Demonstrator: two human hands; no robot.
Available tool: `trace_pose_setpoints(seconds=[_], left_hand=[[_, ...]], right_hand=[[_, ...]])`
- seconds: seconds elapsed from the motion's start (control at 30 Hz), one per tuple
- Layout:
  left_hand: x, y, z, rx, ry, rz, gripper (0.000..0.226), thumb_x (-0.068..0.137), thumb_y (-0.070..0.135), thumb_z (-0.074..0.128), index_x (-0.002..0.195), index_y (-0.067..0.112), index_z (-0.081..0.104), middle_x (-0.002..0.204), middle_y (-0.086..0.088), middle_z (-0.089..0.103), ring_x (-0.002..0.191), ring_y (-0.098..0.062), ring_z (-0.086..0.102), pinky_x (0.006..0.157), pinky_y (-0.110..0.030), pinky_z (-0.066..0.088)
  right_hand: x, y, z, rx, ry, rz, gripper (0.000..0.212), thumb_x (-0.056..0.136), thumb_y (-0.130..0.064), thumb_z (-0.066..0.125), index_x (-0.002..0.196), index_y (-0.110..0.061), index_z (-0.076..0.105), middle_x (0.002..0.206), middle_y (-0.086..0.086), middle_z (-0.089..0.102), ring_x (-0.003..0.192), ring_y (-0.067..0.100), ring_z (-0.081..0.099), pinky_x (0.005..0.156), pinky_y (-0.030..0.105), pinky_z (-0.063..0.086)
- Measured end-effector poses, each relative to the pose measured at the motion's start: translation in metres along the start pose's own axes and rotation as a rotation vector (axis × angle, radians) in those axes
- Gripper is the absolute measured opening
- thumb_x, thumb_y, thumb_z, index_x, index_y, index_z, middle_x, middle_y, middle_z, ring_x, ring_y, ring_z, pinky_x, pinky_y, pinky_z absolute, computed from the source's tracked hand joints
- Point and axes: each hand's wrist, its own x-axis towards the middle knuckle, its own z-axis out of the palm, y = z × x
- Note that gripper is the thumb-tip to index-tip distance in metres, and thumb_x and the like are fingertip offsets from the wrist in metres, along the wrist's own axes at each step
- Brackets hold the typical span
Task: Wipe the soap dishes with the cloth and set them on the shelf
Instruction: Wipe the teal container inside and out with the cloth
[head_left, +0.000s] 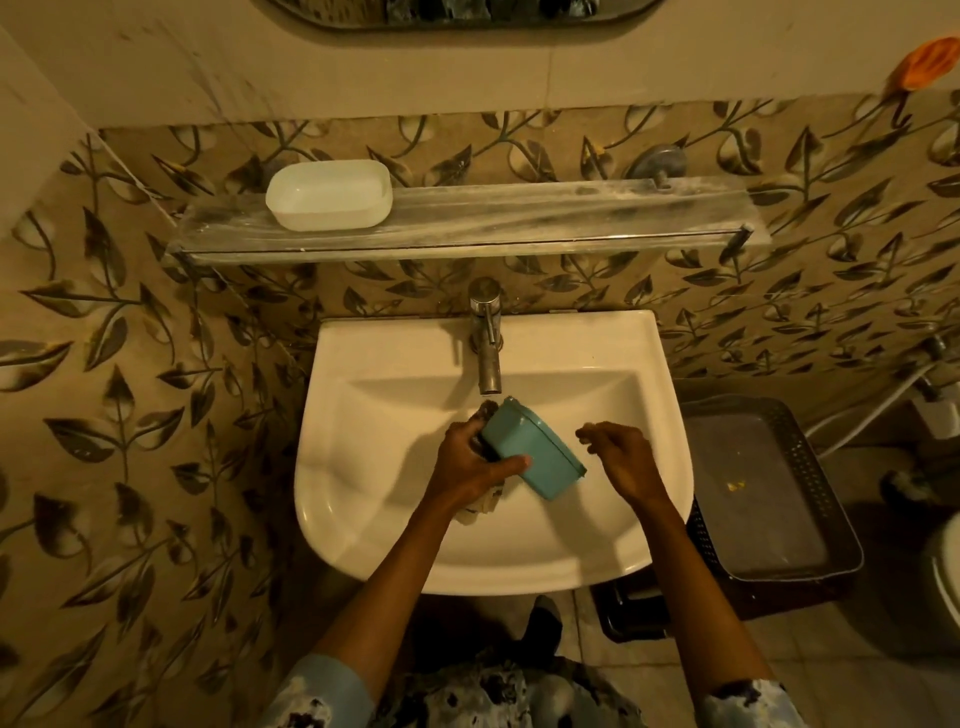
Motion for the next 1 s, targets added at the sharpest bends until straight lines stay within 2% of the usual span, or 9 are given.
trace_pose_setpoints(seconds=[0.1,0.2,0.27,0.37,0.43,0.53,0.67,0.87,1.0], left_hand=[[-0.001,0.006,0.006,0.315,-0.02,0.149,0.077,0.047,0.039,0.09,0.115,0.03,0.055,0.111,0.006,0.043,0.096,-0.005,0.054,0.074,-0.007,0.048],[-0.004,0.013,0.015,0.501,-0.066,0.222,0.093,0.047,0.044,0.088,0.128,0.024,0.047,0.125,0.003,0.035,0.111,-0.018,0.047,0.088,-0.028,0.053],[-0.01,0.017,0.019,0.514,-0.097,0.228,0.098,0.049,0.042,0.088,0.133,0.025,0.042,0.131,0.005,0.029,0.117,-0.02,0.044,0.092,-0.034,0.053],[-0.017,0.02,0.017,0.476,-0.125,0.171,0.103,0.05,0.038,0.09,0.138,0.022,0.038,0.133,0.002,0.027,0.108,-0.008,0.044,0.089,-0.015,0.044],[-0.023,0.024,0.009,0.394,-0.103,0.136,0.093,0.055,0.037,0.089,0.135,0.023,0.045,0.127,0.005,0.034,0.101,-0.005,0.048,0.086,-0.014,0.043],[-0.033,0.034,-0.002,0.209,-0.003,0.187,0.05,0.077,0.014,0.073,0.119,0.035,0.056,0.12,0.006,0.046,0.109,-0.012,0.056,0.085,-0.016,0.051],[-0.036,0.063,0.001,0.16,0.099,0.27,0.065,0.08,-0.005,0.061,0.131,0.034,0.046,0.121,0.013,0.054,0.111,0.001,0.054,0.082,-0.011,0.05],[-0.031,0.09,0.049,0.549,-0.141,0.284,0.053,0.079,-0.006,0.058,0.128,0.015,0.057,0.142,-0.005,0.048,0.135,-0.02,0.037,0.114,-0.037,0.032],[-0.035,0.087,0.064,0.741,-0.102,0.345,0.053,0.084,-0.002,0.054,0.134,0.017,0.05,0.149,-0.003,0.04,0.142,-0.022,0.025,0.113,-0.039,0.026]], right_hand=[[-0.006,-0.019,0.002,0.16,-0.209,0.008,0.04,0.097,-0.041,0.049,0.089,-0.014,0.076,0.092,0.009,0.076,0.09,0.023,0.071,0.085,0.034,0.055],[-0.01,-0.028,0.008,0.248,-0.444,0.11,0.044,0.095,-0.047,0.049,0.106,-0.012,0.072,0.1,0.008,0.075,0.094,0.021,0.071,0.082,0.029,0.057],[-0.011,-0.026,0.01,0.28,-0.465,0.117,0.036,0.097,-0.038,0.049,0.107,-0.011,0.07,0.099,0.009,0.074,0.09,0.022,0.069,0.074,0.025,0.056],[-0.014,-0.019,0.01,0.4,-0.44,0.206,0.037,0.099,-0.035,0.044,0.114,-0.009,0.066,0.105,0.013,0.072,0.093,0.026,0.069,0.077,0.033,0.056],[-0.015,-0.013,0.007,0.494,-0.441,0.278,0.036,0.099,-0.034,0.043,0.116,-0.011,0.065,0.106,0.012,0.072,0.093,0.025,0.069,0.08,0.037,0.055],[-0.019,-0.008,0.006,0.586,-0.413,0.359,0.034,0.099,-0.033,0.042,0.115,-0.013,0.064,0.105,0.01,0.071,0.094,0.025,0.066,0.084,0.039,0.052],[-0.029,-0.009,0.012,0.611,-0.4,0.372,0.033,0.099,-0.031,0.041,0.118,-0.013,0.062,0.102,0.009,0.068,0.092,0.024,0.062,0.081,0.036,0.052],[-0.039,-0.034,0.023,0.77,-0.383,0.307,0.029,0.093,-0.017,0.038,0.106,-0.009,0.062,0.097,0.011,0.069,0.088,0.019,0.068,0.072,0.029,0.055],[-0.04,-0.039,0.017,1.063,-0.32,0.355,0.035,0.068,-0.022,0.043,0.093,-0.007,0.062,0.089,0.01,0.068,0.087,0.024,0.064,0.073,0.034,0.05]])
